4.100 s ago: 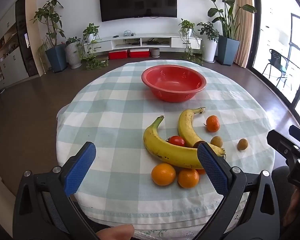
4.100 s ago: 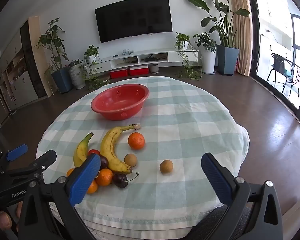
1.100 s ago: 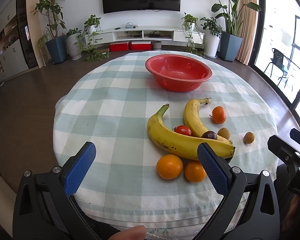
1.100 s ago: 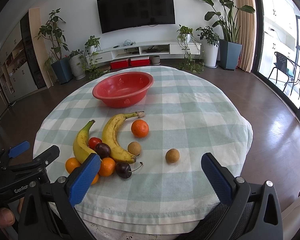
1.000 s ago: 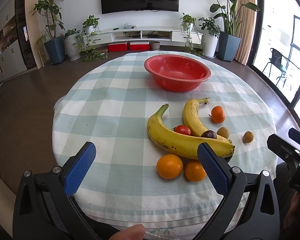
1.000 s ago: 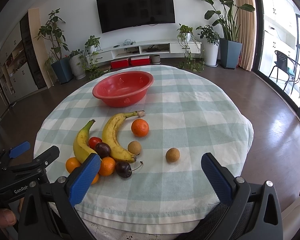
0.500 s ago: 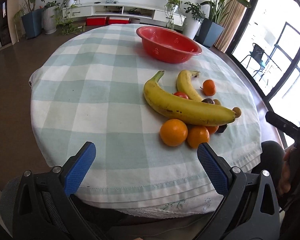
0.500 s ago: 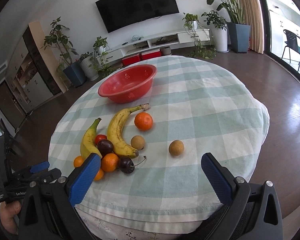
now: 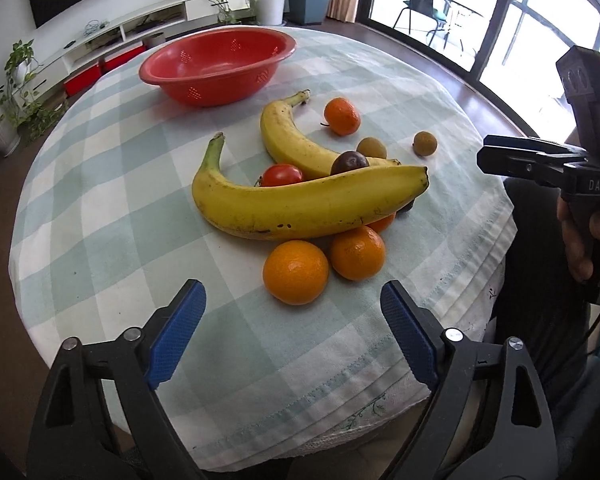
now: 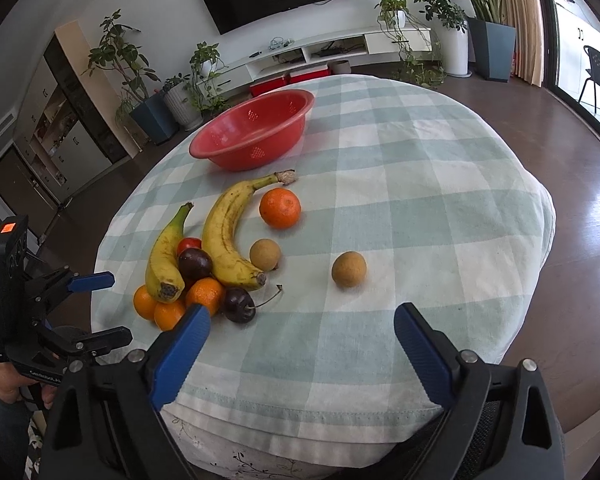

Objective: Organize fruits
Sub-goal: 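Move the left tool to the large orange and close around it while the right tool approaches a tangerine, then lift the orange with the left tool while the right tool grasps a tangerine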

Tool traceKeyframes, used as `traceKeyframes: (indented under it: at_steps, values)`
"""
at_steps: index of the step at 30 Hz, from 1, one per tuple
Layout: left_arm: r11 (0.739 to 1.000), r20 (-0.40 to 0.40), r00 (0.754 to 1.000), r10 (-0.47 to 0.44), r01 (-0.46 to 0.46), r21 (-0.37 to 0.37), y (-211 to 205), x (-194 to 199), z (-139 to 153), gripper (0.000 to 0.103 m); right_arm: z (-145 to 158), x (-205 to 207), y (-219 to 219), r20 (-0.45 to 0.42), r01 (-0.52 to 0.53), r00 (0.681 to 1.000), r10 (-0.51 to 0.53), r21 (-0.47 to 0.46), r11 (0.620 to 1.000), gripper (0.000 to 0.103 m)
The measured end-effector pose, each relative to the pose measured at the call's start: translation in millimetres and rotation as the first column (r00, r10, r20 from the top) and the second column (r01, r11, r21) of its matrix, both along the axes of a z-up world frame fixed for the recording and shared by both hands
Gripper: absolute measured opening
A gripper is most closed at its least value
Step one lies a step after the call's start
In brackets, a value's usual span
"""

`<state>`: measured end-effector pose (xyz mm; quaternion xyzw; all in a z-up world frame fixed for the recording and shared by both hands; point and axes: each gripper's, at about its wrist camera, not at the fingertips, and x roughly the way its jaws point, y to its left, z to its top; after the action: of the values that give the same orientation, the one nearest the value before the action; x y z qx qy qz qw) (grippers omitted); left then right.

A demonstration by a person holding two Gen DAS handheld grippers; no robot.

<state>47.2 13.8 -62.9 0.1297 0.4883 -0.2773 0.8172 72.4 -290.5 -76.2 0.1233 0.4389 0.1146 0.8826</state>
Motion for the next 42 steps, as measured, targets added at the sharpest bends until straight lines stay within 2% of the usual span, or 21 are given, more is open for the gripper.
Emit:
traceKeyframes:
  at_steps: [1,3,6,14,16,25,29,31,37,42]
  values:
    - [1.000,-0.012,1.000,-0.012,0.012,0.003,-1.3,2.6,-3.0,0.075,-0.6,0.7,-0.1,-0.003,0.002,1.000,-0.002,0.000,1.000,0.096]
    - [0.999,-0.033,0.999,-0.036,0.036,0.007,-4.1,7.1,-9.8,0.067,-1.3,1.9,1.2,-0.006,-0.004,1.000,0.004,-0.004,1.000,0.095]
    - [0.998,-0.066,0.996,-0.059,0.059,-0.002,-7.3,14.2,-18.5,0.059,-3.0,3.7,3.6,-0.016,-0.009,1.000,0.009,-0.018,1.000,0.093]
    - [0.995,-0.069,0.993,-0.095,0.093,-0.025,-17.4,21.4,-20.3,0.059,-4.1,4.8,7.0,-0.026,-0.017,1.000,0.017,-0.021,1.000,0.091]
    - [0.993,-0.075,0.991,-0.113,0.110,-0.036,-20.3,21.8,-20.5,0.054,-4.8,4.4,9.7,-0.028,-0.028,0.999,0.027,-0.025,0.999,0.090]
    - [0.986,-0.093,0.985,-0.148,0.140,-0.092,-17.3,23.3,-21.7,0.047,-9.5,3.2,16.2,-0.046,-0.043,0.998,0.041,-0.028,0.999,0.089]
    - [0.981,-0.090,0.979,-0.183,0.176,-0.084,-21.4,22.3,-24.0,0.046,-12.1,2.6,19.7,-0.054,-0.051,0.997,0.049,-0.028,0.998,0.089]
    - [0.982,-0.093,0.978,-0.188,0.184,-0.050,-24.2,20.3,-28.6,0.036,-12.7,2.1,22.3,-0.059,-0.058,0.997,0.057,-0.028,0.998,0.089]
    - [0.987,-0.075,0.984,-0.163,0.162,-0.022,-20.0,17.3,-31.0,0.035,-15.9,0.8,39.9,-0.067,-0.095,0.993,0.093,-0.033,0.995,0.088]
    - [0.991,-0.054,0.990,-0.131,0.130,-0.017,-8.4,9.9,-25.8,0.035,-20.2,-2.0,65.2,-0.067,-0.144,0.988,0.141,-0.033,0.989,0.083]
